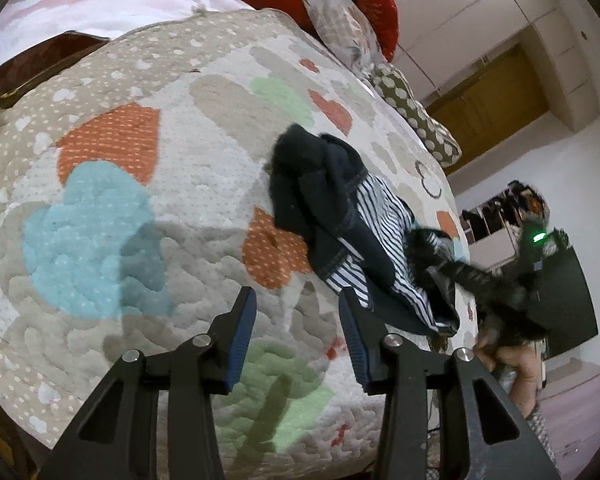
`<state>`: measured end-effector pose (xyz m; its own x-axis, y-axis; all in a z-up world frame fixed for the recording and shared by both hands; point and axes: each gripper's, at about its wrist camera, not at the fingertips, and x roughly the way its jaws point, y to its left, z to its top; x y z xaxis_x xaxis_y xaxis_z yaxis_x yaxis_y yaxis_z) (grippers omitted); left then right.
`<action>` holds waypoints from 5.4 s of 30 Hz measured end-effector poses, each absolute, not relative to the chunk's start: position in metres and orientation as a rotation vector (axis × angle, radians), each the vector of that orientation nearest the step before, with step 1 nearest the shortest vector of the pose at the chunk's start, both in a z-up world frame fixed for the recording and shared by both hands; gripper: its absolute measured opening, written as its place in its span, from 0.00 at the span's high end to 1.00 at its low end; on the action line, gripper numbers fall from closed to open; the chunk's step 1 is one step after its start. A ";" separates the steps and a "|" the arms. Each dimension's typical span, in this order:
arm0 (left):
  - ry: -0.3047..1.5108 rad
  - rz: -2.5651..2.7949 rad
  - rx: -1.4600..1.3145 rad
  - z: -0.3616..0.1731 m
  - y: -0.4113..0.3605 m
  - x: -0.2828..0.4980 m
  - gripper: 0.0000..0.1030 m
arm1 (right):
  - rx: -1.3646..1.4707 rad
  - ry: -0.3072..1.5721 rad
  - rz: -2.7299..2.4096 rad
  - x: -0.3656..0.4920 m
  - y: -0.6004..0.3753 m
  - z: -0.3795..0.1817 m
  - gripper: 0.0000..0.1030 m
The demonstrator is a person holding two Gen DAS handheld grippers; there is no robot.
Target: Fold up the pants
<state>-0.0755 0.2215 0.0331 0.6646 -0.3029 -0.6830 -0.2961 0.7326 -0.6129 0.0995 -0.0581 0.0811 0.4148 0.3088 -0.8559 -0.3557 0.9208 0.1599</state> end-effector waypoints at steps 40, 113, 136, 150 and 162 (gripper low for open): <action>0.849 -0.124 -0.719 0.039 0.173 -0.012 0.82 | -0.251 1.191 0.720 0.087 0.097 0.118 0.80; 1.126 -0.113 -0.301 0.055 0.023 0.148 0.46 | 0.424 1.019 0.571 0.100 -0.168 0.041 0.64; 0.914 0.130 -0.104 0.092 0.018 -0.027 0.23 | 0.270 0.879 0.288 0.008 -0.202 0.073 0.42; 0.856 0.083 -0.063 0.101 -0.004 -0.063 0.23 | 0.134 0.907 0.225 -0.021 -0.185 0.071 0.38; 0.902 0.066 -0.063 0.092 -0.008 -0.058 0.23 | 0.133 0.922 0.212 -0.022 -0.185 0.068 0.37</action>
<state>-0.0583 -0.0076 0.0918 0.6185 0.0306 -0.7852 -0.0837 0.9961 -0.0270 -0.0224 -0.1847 0.0681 0.5855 0.2379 -0.7750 -0.1243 0.9710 0.2041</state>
